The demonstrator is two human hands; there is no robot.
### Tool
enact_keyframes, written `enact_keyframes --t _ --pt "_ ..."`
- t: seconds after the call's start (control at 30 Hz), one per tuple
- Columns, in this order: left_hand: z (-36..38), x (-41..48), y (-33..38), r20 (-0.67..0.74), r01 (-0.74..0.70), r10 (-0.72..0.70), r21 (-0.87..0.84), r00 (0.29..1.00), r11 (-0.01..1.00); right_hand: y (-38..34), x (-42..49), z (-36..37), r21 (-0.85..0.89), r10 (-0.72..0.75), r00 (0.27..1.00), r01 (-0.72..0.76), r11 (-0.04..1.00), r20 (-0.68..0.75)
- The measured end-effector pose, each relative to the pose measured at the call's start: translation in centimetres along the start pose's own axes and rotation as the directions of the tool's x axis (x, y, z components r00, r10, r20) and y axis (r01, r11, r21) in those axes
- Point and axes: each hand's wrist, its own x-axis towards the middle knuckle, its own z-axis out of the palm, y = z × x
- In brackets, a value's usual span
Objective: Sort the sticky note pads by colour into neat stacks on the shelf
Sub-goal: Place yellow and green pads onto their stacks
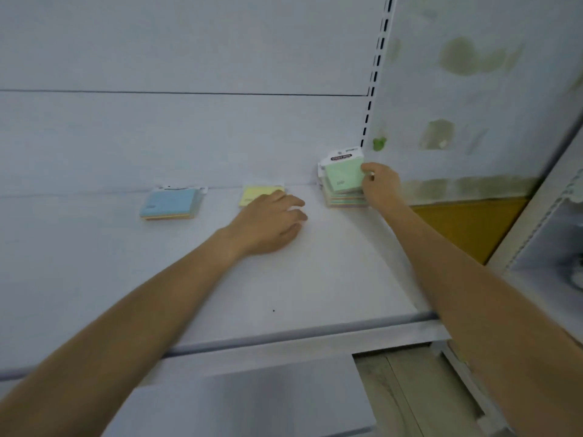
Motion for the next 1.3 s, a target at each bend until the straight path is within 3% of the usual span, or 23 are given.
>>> enact_keyframes --t 0.1,0.23,0.37,0.53,0.63,0.77,0.87,0.97,1.1,1.2,1.3 --pt "-0.4 -0.4 0.5 0.126 -0.011 0.003 0.064 0.992 0.998 0.8 0.0 0.8 -0.05 -0.05 0.999 0.05 0.997 0.001" --pt "-0.7 -0.9 0.3 0.076 0.076 -0.076 -0.006 0.994 0.997 1.3 0.2 1.3 -0.094 -0.123 0.991 0.127 0.987 0.044" --pt "-0.5 -0.7 0.4 0.134 0.116 -0.113 -0.016 0.984 0.993 2.2 0.0 2.0 -0.2 -0.175 0.979 0.192 0.961 0.103" --pt "-0.7 -1.0 0.6 0.165 0.131 -0.13 0.005 0.978 0.991 1.7 -0.8 2.2 -0.306 -0.266 0.963 0.264 0.915 0.039" --pt "-0.8 -1.2 0.6 0.177 0.16 -0.16 0.016 0.971 0.987 1.0 -1.2 2.5 -0.362 -0.483 0.875 0.455 0.813 0.015" --pt "-2.0 -1.8 -0.1 0.127 0.153 -0.159 0.049 0.979 0.987 -0.9 -2.5 3.2 -0.482 -0.603 0.763 0.629 0.61 0.233" --pt "-3.5 -3.4 -0.7 0.132 0.127 -0.135 0.066 0.982 0.99 -2.8 -3.2 4.0 -0.46 -0.64 0.668 0.736 0.496 0.38" --pt "-5.4 -6.6 -2.0 0.121 0.157 -0.169 0.101 0.978 0.982 -6.6 -4.6 5.0 -0.388 -0.626 0.626 0.78 0.492 0.465" --pt "-8.4 -13.0 -5.4 0.056 0.262 -0.274 0.161 0.96 0.951 -13.3 -8.0 7.9 -0.324 -0.68 0.596 0.803 0.501 0.428" --pt "-11.5 -18.9 -8.6 0.081 0.356 -0.383 0.238 0.92 0.904 -18.6 -11.4 11.5 -0.265 -0.731 0.529 0.849 0.458 0.432" --pt "-14.2 -25.8 -11.9 0.068 0.476 -0.502 0.228 0.862 0.849 -23.9 -15.5 15.7 -0.197 -0.738 0.507 0.86 0.471 0.446"
